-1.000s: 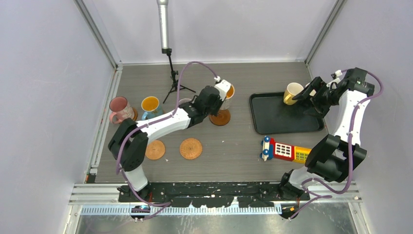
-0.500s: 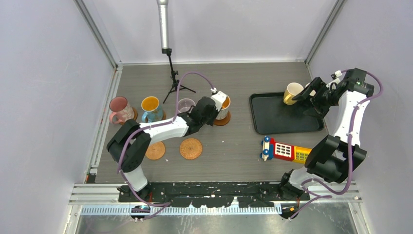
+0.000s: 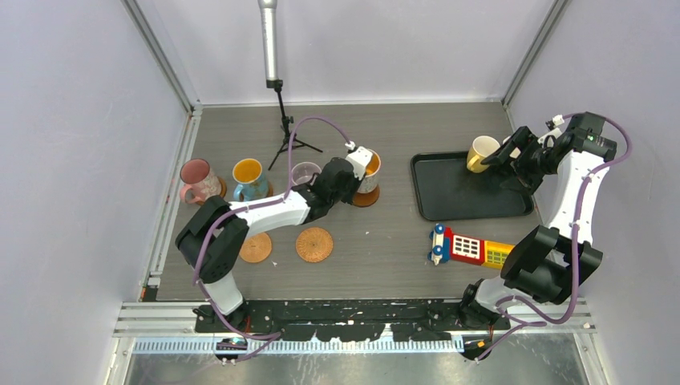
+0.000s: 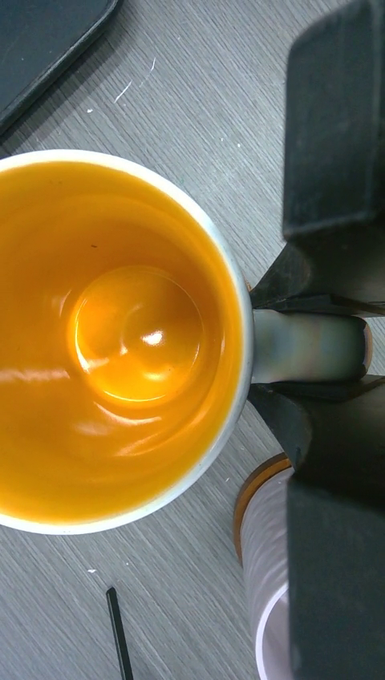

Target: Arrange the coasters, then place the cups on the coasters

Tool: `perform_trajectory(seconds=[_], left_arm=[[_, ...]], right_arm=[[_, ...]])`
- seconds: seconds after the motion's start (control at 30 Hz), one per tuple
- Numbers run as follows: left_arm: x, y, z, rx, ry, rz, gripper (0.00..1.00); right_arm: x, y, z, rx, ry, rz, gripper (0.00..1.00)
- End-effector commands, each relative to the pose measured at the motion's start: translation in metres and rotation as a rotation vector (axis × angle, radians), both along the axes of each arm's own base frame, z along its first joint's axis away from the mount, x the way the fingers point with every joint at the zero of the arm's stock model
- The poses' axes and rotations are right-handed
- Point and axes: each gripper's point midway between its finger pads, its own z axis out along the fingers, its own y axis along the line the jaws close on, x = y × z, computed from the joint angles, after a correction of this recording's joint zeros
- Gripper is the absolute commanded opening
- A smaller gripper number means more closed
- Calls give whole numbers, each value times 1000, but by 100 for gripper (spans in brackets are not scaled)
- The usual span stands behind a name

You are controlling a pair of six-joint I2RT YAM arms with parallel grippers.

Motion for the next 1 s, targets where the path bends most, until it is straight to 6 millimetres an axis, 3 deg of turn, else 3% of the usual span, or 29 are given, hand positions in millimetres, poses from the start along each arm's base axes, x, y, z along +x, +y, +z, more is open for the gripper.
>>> perform_trajectory(seconds=[0.0, 0.53, 0.63, 0.97], left_arm=[[22, -20, 57, -177, -140, 21, 0], [18, -22, 25, -136, -42, 29, 0], [16, -20, 20, -134, -23, 37, 9], [6, -20, 16, -139, 40, 48, 13]], right_arm=[[-2, 2, 11, -14, -48, 3, 86], [2, 2, 10, -5, -48, -3, 86], [2, 1, 10, -6, -49, -3, 86], [2, 2, 9, -3, -48, -2, 86]])
